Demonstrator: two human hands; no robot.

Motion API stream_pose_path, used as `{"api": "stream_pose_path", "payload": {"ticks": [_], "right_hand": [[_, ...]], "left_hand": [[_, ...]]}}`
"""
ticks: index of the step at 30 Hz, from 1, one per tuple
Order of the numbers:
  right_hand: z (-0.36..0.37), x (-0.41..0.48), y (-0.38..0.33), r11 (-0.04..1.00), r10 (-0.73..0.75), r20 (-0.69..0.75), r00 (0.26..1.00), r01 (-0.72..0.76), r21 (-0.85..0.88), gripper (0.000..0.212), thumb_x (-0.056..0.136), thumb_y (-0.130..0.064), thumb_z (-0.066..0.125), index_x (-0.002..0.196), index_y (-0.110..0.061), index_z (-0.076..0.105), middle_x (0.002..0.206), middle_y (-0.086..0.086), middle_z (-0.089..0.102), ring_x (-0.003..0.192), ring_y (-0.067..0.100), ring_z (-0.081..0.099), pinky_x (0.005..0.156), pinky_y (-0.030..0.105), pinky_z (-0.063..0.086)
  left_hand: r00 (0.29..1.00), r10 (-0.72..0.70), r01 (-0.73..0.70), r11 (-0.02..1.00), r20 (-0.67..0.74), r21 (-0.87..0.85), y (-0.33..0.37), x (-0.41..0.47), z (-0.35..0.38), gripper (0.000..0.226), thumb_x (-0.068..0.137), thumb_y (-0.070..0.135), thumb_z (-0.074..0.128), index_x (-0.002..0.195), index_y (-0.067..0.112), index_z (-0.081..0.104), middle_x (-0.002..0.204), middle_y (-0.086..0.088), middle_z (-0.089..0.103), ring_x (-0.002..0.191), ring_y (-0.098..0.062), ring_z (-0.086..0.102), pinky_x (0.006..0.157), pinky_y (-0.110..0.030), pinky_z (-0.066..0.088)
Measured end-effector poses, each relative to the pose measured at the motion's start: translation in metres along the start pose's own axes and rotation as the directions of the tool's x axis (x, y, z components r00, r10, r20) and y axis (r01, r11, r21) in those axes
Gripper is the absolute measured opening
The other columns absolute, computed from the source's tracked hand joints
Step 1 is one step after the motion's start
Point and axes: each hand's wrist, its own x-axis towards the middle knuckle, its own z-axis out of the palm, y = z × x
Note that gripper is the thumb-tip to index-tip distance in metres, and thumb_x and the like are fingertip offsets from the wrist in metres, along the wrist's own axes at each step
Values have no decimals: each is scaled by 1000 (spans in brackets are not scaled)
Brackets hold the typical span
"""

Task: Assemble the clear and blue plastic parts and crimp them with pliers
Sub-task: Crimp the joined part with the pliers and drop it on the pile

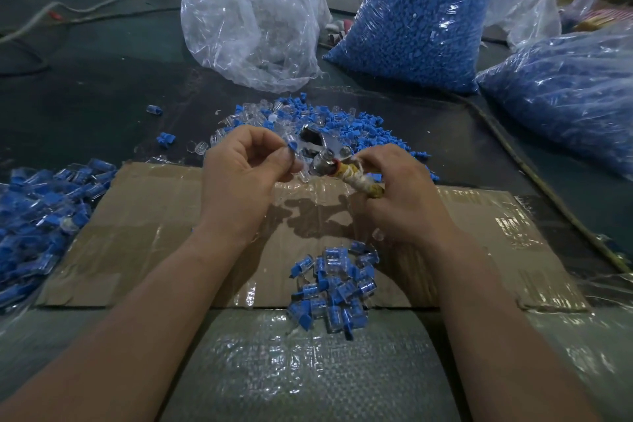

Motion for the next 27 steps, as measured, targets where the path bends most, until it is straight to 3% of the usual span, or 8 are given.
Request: {"api": "stream_pose_path", "payload": {"ticks": [4, 7, 12, 14, 16, 20, 23, 27], "right_hand": [[-7, 2, 16, 990, 138, -139, 981, -138, 6, 27, 73, -16, 71, 96, -21, 57, 88, -9, 45, 90, 12, 47, 74, 23, 31], [-12, 2, 29, 950, 302, -173, 937, -312, -32, 43, 70, -39, 75, 103, -18, 58, 93, -4, 49, 91, 16, 48, 74, 28, 34], [-17, 2, 42, 875, 461, -138, 877, -475, -97, 61, 66, -52, 75, 109, -14, 56, 106, 5, 56, 97, 23, 51, 81, 35, 43], [-17, 2, 45, 856, 494, -113, 862, -505, -114, 63, 66, -54, 74, 111, -13, 56, 109, 7, 57, 100, 25, 52, 84, 39, 45], [-17, 2, 46, 844, 514, -94, 853, -522, -126, 67, 65, -55, 74, 114, -13, 55, 112, 8, 58, 103, 27, 52, 85, 38, 45], [-16, 2, 47, 824, 544, -55, 837, -546, -149, 73, 63, -57, 75, 118, -13, 54, 116, 9, 57, 107, 28, 51, 88, 38, 43], [-16, 2, 49, 819, 552, -24, 833, -548, -173, 75, 63, -59, 73, 118, -12, 53, 118, 10, 56, 108, 28, 50, 90, 39, 43], [-15, 2, 51, 813, 565, -5, 825, -558, -167, 79, 62, -61, 72, 122, -13, 50, 122, 9, 53, 111, 27, 47, 91, 39, 40]], "left_hand": [[999, -30, 31, 1000, 23, -5, 3, 1, -3, 19, 82, -1, 61, 75, 17, 62, 63, 6, 67, 59, -5, 65, 51, -14, 49], [961, -56, 38, 997, 272, 72, 7, -5, -2, 17, 78, 4, 64, 74, 20, 66, 63, 10, 68, 54, -2, 62, 52, -11, 48], [743, -141, 78, 989, 654, 125, 7, -14, -2, 10, 60, 28, 71, 70, 24, 71, 68, 5, 70, 53, -6, 62, 50, -16, 50], [655, -128, 23, 989, 745, 149, 5, -15, -1, 19, 59, 33, 72, 75, 24, 72, 71, 5, 71, 56, -6, 62, 52, -16, 50], [626, -114, 16, 991, 771, 133, 4, -15, 1, 20, 60, 33, 73, 78, 23, 72, 71, 5, 71, 56, -1, 61, 53, -13, 48], [738, -120, 55, 991, 664, 118, 2, -14, 1, 25, 58, 44, 66, 75, 26, 72, 71, 5, 70, 60, -6, 64, 56, -16, 52], [864, -131, 69, 987, 485, 145, 2, -10, 3, 2, 67, 27, 67, 66, 26, 67, 66, 6, 69, 55, -3, 62, 52, -12, 50], [965, -56, -24, 953, 254, 301, -7, -5, 2, 23, 81, 6, 64, 73, 28, 62, 64, 7, 64, 55, 5, 57, 53, -6, 45]]}}
